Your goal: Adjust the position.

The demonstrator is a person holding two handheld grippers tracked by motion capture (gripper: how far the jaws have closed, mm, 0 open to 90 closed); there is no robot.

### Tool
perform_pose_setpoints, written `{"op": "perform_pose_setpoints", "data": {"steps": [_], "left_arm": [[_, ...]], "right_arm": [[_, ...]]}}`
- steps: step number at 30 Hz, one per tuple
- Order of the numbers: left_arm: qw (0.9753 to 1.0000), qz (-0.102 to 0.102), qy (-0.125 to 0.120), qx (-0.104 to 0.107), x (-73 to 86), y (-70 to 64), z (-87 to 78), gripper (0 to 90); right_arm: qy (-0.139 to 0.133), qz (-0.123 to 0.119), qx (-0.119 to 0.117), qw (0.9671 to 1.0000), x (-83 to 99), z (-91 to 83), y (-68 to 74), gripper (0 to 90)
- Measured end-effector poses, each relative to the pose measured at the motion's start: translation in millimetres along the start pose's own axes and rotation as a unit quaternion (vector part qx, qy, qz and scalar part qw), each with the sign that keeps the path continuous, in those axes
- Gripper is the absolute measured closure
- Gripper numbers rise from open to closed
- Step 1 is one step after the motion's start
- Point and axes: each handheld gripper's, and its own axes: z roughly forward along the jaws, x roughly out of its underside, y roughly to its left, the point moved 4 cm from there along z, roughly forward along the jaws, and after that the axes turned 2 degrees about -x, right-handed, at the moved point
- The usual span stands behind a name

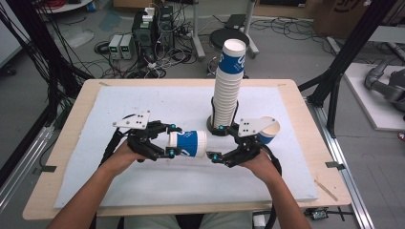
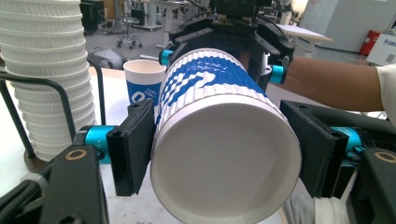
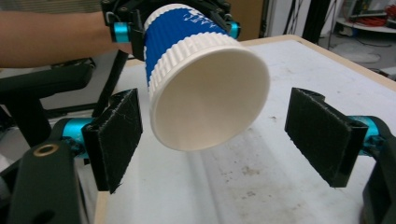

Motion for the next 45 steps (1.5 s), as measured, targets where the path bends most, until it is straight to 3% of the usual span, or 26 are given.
{"op": "perform_pose_setpoints", "data": {"steps": [6, 15, 22, 27, 35, 42, 45], "left_arm": [[0.9998, 0.007, -0.008, 0.014, -0.8, -3.4, 1.0, 29.4], [0.9994, 0.009, -0.016, 0.031, -0.8, -7.3, 5.9, 29.4], [0.9984, 0.008, -0.037, 0.041, -2.2, -9.3, 9.6, 29.5], [0.998, 0.004, -0.044, 0.045, -1.4, -9.9, 10.4, 29.8], [0.9985, 0.007, -0.033, 0.042, 0.7, -9.8, 11.6, 30.6], [0.9994, 0.009, -0.014, 0.031, 2.8, -10.9, 13.2, 30.8], [0.9997, 0.0, -0.005, 0.022, 3.5, -11.7, 13.8, 29.4]], "right_arm": [[-0.009, 0.011, -0.01, 0.9998, 6.4, 3.4, 2.4, 19.6], [-0.021, 0.022, -0.045, 0.9985, 11.0, 11.2, 6.0, 18.6], [-0.037, 0.033, -0.063, 0.9968, 11.6, 15.9, 6.9, 17.1], [-0.042, 0.028, -0.071, 0.9962, 10.6, 15.7, 7.6, 19.6], [-0.034, 0.021, -0.071, 0.9967, 10.6, 13.3, 7.0, 26.0], [-0.01, 0.025, -0.071, 0.9971, 11.5, 11.0, 6.3, 29.2], [-0.008, 0.019, -0.069, 0.9974, 10.7, 10.0, 5.8, 29.5]]}}
